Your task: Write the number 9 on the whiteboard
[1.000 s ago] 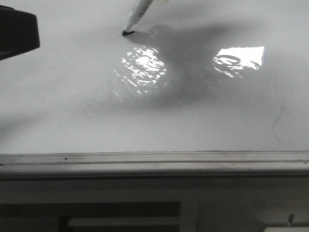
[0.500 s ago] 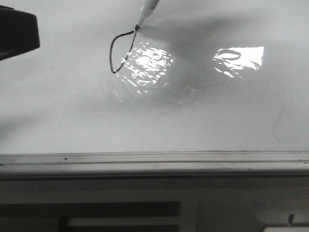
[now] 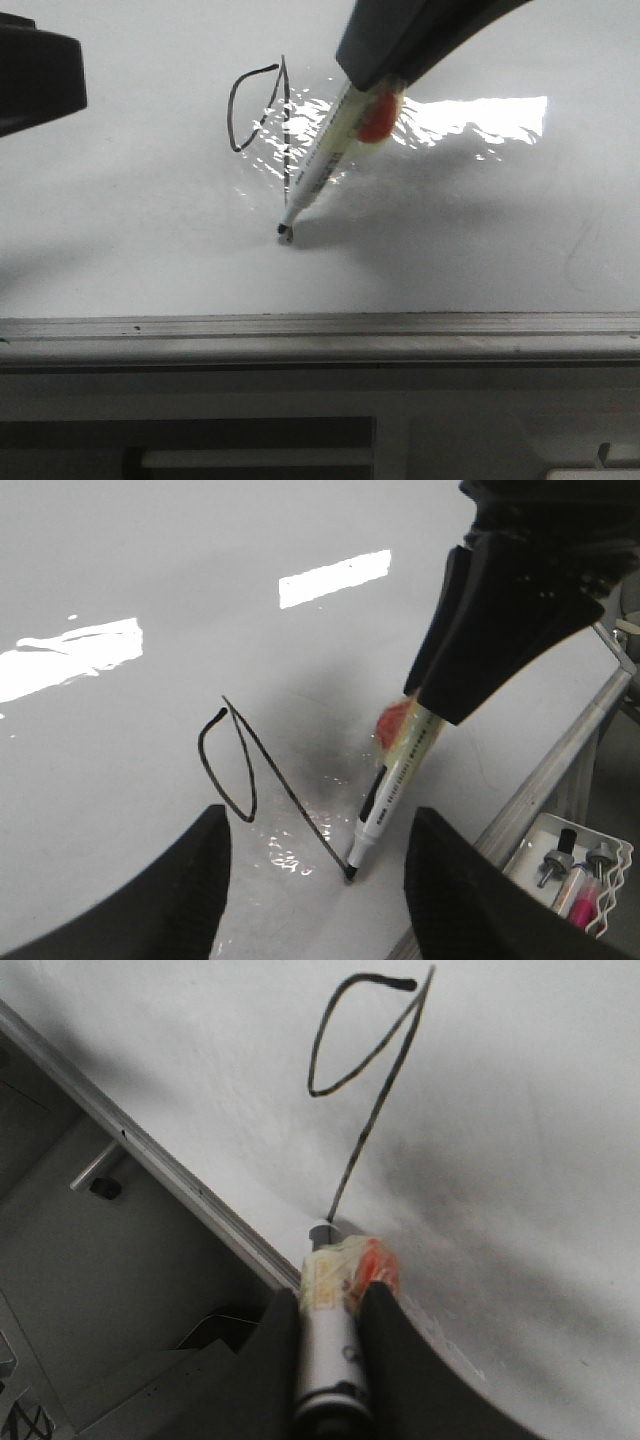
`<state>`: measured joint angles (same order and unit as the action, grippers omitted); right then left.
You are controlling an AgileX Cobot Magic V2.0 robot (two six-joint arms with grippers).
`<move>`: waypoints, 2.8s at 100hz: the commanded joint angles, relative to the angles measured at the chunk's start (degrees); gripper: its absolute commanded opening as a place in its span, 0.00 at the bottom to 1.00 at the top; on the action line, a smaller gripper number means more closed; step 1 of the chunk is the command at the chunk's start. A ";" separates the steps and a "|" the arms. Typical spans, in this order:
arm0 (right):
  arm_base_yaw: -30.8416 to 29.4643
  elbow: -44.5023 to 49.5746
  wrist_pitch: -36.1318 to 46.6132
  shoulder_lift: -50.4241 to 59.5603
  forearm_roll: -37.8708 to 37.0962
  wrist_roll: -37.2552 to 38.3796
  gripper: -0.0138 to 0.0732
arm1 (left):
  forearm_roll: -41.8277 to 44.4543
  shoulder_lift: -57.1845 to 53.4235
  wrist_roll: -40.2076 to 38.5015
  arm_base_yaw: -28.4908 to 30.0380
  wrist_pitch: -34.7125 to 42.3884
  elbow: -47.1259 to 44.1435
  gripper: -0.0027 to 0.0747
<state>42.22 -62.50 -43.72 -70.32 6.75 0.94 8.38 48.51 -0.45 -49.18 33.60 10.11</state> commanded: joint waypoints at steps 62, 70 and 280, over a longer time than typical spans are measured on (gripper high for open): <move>7.94 -1.92 6.27 1.61 4.73 2.61 0.09 | 12.78 11.13 -0.34 -0.45 4.71 6.13 0.41; 7.94 -1.92 5.89 1.61 4.86 2.61 0.09 | 12.78 11.13 -0.34 -0.45 4.71 6.13 0.25; 7.94 4.21 7.84 2.16 1.60 2.61 0.35 | -23.24 8.98 -17.36 3.55 -7.66 6.13 0.56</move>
<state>50.22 -58.53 -41.49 -69.93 9.15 3.55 -13.98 59.12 -17.44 -45.94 22.62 14.79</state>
